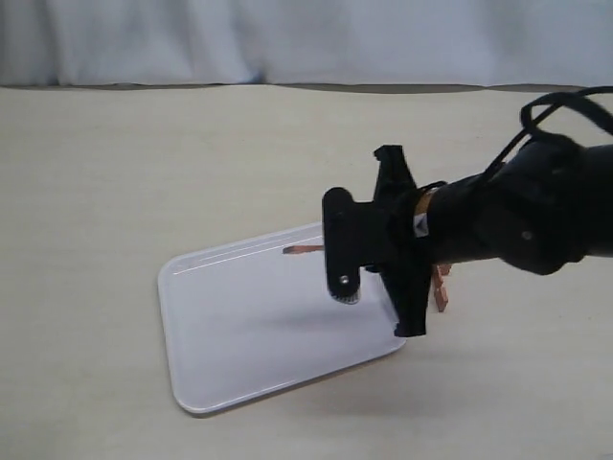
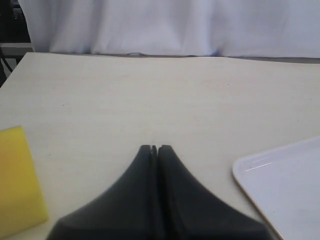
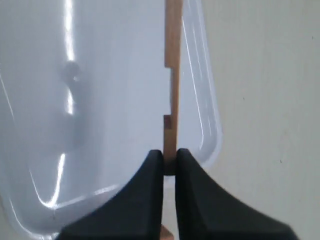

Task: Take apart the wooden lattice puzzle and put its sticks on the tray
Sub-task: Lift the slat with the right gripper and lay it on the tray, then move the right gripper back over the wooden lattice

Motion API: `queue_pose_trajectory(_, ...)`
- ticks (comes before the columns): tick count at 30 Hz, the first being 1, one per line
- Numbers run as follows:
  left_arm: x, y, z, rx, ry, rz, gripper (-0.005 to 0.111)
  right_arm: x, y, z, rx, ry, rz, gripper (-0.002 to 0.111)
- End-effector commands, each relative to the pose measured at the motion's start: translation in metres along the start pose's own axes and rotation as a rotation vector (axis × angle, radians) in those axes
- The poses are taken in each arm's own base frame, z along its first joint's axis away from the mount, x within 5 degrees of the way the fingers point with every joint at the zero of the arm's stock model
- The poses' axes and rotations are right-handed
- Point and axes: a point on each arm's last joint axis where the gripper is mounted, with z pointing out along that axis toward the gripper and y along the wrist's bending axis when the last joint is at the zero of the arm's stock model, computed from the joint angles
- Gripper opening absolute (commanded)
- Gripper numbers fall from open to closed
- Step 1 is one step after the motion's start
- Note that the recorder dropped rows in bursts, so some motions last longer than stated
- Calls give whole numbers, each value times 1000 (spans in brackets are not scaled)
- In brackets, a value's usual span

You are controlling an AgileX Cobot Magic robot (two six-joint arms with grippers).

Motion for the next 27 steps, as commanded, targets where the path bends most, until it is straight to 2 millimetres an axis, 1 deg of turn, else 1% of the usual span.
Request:
queue_pose_trajectory(1,0,0,0,1,-11,1,0,-32,6,9,-7,-69,37,4)
queue_pose_trajectory(6,0,0,0,1,-11,1,0,-68,19,31,-70,-98,117,4)
queue_pose_trajectory(8,0,0,0,1,-11,1,0,-78,23,40,-110,-77,157,4)
queue_pose_trajectory(10,0,0,0,1,-11,1,0,-83,23,46,-130,-58,181,4)
queue_pose_trajectory(12,0,0,0,1,-11,1,0,-84,24,53,-148,-34,243,4)
queue_pose_trajectory(14,0,0,0,1,-11,1,0,-83,25,56,-164,3,246,5)
queue_pose_trajectory(17,0,0,0,1,-11,1,0,-79,26,57,-175,39,209,5)
queue_pose_trajectory(23,0,0,0,1,-9,-2,0,-76,29,56,-198,78,235,6)
queue_pose_trajectory(25,0,0,0,1,-9,-2,0,-76,29,56,-199,80,237,11)
queue_pose_trajectory(27,0,0,0,1,-9,-2,0,-76,29,56,-201,82,237,21)
